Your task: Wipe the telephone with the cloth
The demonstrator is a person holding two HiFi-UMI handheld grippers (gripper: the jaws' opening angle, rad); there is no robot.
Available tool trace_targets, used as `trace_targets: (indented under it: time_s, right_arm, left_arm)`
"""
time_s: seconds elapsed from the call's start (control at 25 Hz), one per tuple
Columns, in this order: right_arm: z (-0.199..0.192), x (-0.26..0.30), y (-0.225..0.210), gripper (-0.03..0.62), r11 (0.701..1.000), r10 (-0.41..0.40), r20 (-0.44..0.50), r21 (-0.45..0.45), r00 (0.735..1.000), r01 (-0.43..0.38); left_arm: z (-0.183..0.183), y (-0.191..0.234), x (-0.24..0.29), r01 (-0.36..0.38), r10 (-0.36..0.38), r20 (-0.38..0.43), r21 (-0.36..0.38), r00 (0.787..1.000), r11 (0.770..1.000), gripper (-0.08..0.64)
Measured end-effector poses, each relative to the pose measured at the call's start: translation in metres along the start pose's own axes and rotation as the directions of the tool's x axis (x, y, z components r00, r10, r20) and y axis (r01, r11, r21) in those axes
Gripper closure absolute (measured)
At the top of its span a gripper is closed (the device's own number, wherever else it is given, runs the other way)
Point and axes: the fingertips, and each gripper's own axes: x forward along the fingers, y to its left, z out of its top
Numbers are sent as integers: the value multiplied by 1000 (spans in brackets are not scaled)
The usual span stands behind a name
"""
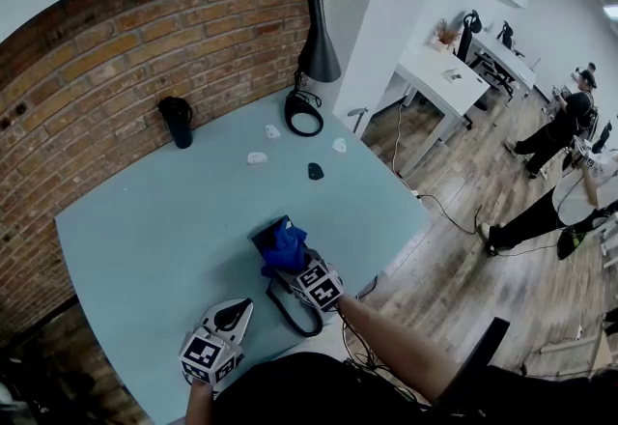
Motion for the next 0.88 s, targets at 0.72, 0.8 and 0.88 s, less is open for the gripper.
trace_targets:
  time_s: [0.72, 0.8, 0.88]
  right_arm:
    - [-45, -20, 11, 353, 1000, 9, -49, 24, 999, -8]
    - [-48, -22, 14, 353, 999, 17, -59, 29, 998, -16]
    - [-52, -27, 17, 353, 999, 24, -84, 33, 996, -21]
  left_arm:
    - [-3, -8, 4, 20, -20, -9, 6, 1000, 1000, 560]
    - [-1, -9, 4, 22, -22, -9, 7, 1000, 1000, 560]
    - [-1, -9, 4, 22, -22, -8, 8, 1000, 1000, 560]
